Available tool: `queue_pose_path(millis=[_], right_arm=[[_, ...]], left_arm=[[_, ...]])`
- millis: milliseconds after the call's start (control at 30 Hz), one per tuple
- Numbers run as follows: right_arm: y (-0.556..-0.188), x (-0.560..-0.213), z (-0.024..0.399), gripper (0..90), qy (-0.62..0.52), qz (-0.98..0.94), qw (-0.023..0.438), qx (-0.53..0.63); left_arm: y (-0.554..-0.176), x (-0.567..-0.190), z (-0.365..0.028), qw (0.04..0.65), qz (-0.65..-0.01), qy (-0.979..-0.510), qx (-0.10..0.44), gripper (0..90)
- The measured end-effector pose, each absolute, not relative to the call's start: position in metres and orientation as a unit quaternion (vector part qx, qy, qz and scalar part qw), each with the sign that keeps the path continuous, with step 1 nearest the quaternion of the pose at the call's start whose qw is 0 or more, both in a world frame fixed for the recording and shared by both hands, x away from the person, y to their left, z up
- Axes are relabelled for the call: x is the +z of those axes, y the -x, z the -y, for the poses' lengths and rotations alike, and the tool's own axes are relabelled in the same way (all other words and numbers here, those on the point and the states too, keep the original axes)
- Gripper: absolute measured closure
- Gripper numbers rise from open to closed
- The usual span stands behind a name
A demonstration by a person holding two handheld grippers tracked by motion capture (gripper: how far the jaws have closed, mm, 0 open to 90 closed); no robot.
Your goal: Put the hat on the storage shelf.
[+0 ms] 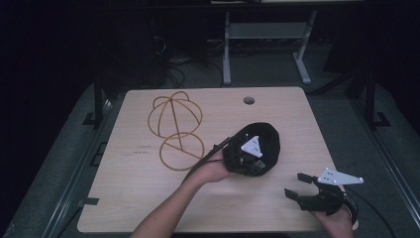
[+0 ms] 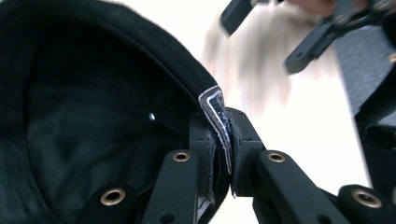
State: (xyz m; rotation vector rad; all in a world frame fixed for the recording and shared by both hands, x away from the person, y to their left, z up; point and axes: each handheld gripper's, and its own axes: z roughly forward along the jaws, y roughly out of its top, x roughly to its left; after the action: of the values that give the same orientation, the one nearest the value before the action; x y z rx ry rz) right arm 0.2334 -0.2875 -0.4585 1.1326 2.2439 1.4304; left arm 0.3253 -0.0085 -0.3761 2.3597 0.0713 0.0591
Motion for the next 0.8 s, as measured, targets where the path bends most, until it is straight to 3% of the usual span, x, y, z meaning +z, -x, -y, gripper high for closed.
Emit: queue_pose_path(millis=[433,800], right_arm=[[-0.233,-0.445,0.290,17.2,-0.378,-0.724,0.128,0.562],[-0.231,-0.439,0.285,18.4,-0.363,-0.720,0.144,0.574]], left_arm=[[-0.315,-0.355,-0.003,0.446,-0.006,-0.894,-0.032,81.9],[-0.303,-0.345,0.013,0.451,0.042,-0.889,-0.058,81.9]])
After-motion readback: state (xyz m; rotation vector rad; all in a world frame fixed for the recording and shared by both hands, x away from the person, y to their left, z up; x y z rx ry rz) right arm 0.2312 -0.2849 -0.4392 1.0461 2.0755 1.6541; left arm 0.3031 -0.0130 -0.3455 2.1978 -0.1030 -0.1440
